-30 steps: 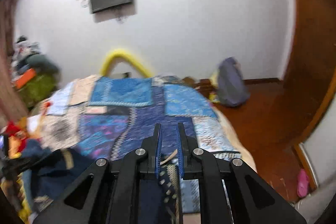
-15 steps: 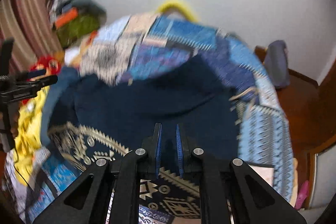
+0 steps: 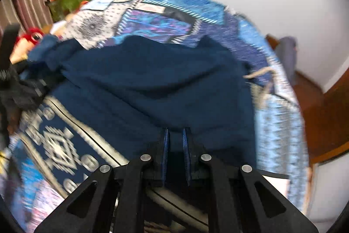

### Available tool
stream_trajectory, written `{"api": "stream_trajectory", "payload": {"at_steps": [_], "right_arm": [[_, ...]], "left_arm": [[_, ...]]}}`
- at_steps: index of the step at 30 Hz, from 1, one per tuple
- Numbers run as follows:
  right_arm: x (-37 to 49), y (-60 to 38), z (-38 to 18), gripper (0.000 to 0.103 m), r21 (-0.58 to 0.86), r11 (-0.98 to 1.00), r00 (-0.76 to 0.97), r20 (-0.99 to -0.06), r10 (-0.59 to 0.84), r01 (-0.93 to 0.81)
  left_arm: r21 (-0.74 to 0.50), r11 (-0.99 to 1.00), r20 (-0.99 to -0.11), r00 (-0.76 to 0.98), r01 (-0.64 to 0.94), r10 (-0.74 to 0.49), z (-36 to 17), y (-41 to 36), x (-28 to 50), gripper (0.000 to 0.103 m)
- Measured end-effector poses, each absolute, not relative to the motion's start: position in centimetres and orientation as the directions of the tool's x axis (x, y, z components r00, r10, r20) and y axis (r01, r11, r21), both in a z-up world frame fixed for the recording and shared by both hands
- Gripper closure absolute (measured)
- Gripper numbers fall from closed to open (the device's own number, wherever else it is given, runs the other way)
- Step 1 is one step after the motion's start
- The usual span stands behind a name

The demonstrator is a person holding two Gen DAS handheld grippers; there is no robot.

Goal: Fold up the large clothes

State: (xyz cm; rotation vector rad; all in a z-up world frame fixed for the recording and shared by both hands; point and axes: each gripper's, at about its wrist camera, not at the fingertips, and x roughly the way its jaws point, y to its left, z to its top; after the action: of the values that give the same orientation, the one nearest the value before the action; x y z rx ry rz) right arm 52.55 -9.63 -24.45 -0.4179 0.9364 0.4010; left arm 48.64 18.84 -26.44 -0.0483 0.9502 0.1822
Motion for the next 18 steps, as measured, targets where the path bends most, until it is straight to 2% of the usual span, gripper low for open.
{"api": "stream_trajectory", "payload": {"at_steps": [2, 3, 4, 5, 6, 8, 10, 18], "right_arm": [[52.0, -10.7, -24.5, 0.08, -0.249, 0.852, 0.583, -0.808, 0.079, -0.46], [52.0, -11.3, -24.4, 0.057, -0.268, 0.859, 0.601, -0.797, 0.057, -0.437], [52.0, -12.2, -24.2, 0.025, -0.284, 0.873, 0.62, -0.784, 0.027, -0.398], [52.1, -13.4, -24.0, 0.014, -0.278, 0.888, 0.628, -0.778, 0.015, -0.366], [52.2, -14.5, -24.0, 0.011, -0.24, 0.902, 0.612, -0.79, 0.033, -0.359], [52.3, -17.1, -23.9, 0.011, -0.137, 0.933, 0.556, -0.828, 0.076, -0.333], [51.9, -18.7, -23.6, 0.011, -0.094, 0.945, 0.54, -0.836, 0.095, -0.312], [47.2, -18.6, -18.8, 0.011, -0.121, 0.935, 0.607, -0.786, 0.114, -0.333]], "left_arm": [[0.036, 0.982, -0.818, 0.559, -0.185, 0.135, -26.4, 19.9, 47.6, 0.003], [0.056, 0.979, -0.817, 0.555, -0.195, 0.158, -26.3, 20.2, 46.9, 0.003], [0.091, 0.972, -0.81, 0.552, -0.215, 0.199, -26.1, 20.5, 46.1, 0.003], [0.138, 0.96, -0.802, 0.541, -0.244, 0.252, -26.0, 20.8, 45.3, 0.003], [0.168, 0.95, -0.801, 0.525, -0.263, 0.287, -26.2, 21.4, 44.3, 0.003], [0.127, 0.956, -0.816, 0.52, -0.266, 0.253, -26.4, 22.8, 42.1, 0.004], [0.093, 0.953, -0.817, 0.525, -0.287, 0.238, -26.1, 23.6, 40.3, 0.004], [0.065, 0.936, -0.781, 0.566, -0.346, 0.264, -22.3, 24.6, 35.0, 0.004]]}}
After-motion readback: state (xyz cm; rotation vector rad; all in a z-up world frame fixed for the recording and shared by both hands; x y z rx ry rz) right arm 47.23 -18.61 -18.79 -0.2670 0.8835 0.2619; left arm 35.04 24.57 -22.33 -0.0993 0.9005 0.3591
